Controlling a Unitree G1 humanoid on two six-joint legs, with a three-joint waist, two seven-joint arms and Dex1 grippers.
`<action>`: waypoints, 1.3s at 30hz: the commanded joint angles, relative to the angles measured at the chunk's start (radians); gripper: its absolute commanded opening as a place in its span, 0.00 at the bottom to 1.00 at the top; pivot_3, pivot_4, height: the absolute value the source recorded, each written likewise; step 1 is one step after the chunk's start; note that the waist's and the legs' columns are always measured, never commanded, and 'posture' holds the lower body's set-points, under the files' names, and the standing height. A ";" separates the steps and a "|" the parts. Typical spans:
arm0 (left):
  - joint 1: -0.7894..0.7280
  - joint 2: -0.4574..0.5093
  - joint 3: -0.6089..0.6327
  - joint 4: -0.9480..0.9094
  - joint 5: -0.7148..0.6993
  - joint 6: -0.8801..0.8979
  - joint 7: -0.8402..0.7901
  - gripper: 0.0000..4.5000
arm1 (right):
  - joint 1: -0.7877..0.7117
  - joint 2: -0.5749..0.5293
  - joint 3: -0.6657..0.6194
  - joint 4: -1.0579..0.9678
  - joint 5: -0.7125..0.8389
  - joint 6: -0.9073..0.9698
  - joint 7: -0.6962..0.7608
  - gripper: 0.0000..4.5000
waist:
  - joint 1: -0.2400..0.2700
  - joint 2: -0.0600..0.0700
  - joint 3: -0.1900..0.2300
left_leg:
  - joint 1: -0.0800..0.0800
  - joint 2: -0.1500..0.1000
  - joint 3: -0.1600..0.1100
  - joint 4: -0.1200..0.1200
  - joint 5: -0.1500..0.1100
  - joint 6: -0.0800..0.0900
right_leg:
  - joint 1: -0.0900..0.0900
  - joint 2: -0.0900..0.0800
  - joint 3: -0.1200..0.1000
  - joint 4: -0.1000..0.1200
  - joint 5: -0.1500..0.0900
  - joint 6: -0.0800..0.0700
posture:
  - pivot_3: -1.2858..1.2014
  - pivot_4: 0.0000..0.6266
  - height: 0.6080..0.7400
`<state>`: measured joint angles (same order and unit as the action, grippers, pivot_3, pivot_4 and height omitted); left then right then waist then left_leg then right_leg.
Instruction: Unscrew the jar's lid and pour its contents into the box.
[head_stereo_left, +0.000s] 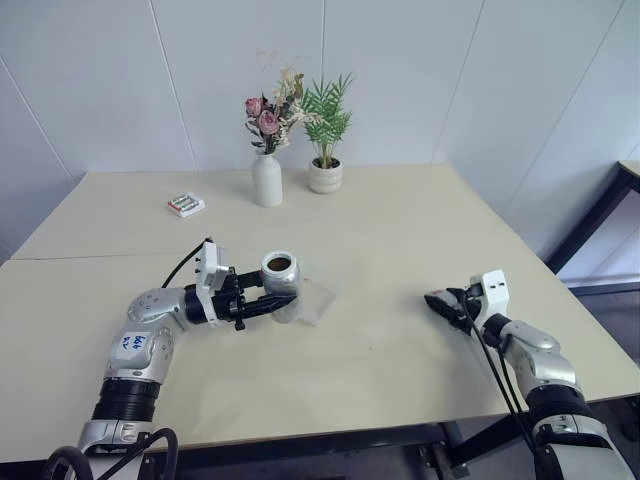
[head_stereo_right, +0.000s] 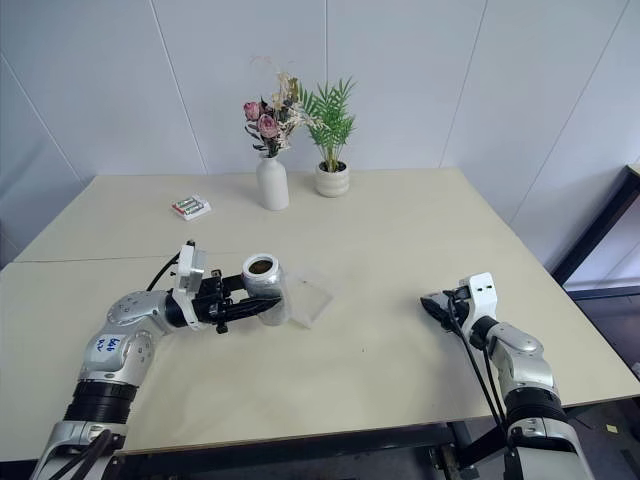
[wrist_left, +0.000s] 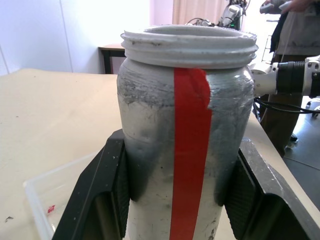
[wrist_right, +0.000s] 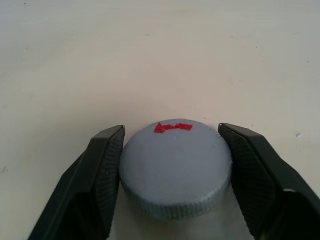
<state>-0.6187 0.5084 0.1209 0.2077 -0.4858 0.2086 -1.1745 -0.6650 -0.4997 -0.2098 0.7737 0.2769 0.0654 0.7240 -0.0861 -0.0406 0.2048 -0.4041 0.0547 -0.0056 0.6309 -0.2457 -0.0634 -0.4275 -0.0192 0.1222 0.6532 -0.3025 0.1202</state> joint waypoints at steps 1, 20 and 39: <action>-0.011 0.011 0.024 -0.039 -0.028 0.004 0.012 0.45 | -0.020 -0.016 -0.031 -0.006 0.015 -0.024 0.006 0.99 | 0.001 0.000 0.000 | 0.000 0.000 0.000 0.000 0.000 0.000 | 0.000 0.000 0.000 0.000 0.000 0.000 | 0.52 0.24 1.00; -0.227 0.067 0.013 0.221 0.081 -0.068 0.053 0.45 | -0.056 -0.173 0.117 -0.542 0.101 0.249 0.368 0.99 | 0.001 0.002 0.001 | 0.000 -0.001 0.000 0.001 0.000 0.000 | 0.000 0.000 0.001 0.000 0.001 0.001 | 0.52 0.24 1.00; -0.538 0.042 -0.092 0.795 0.391 -0.495 0.180 0.45 | 0.003 -0.203 0.048 -0.856 0.252 0.324 0.430 0.99 | 0.023 0.002 0.001 | -0.003 -0.001 0.000 -0.001 0.000 0.000 | -0.001 0.000 0.000 -0.005 0.000 0.002 | 0.52 0.24 1.00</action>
<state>-1.1199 0.5440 0.0189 1.0023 -0.0997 -0.2550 -0.9995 -0.6689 -0.6795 -0.1200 -0.0389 0.4954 0.4005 1.1400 -0.0628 -0.0386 0.2061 -0.4070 0.0540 -0.0052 0.6295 -0.2456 -0.0636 -0.4284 -0.0194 0.1220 0.6477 -0.3020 0.1218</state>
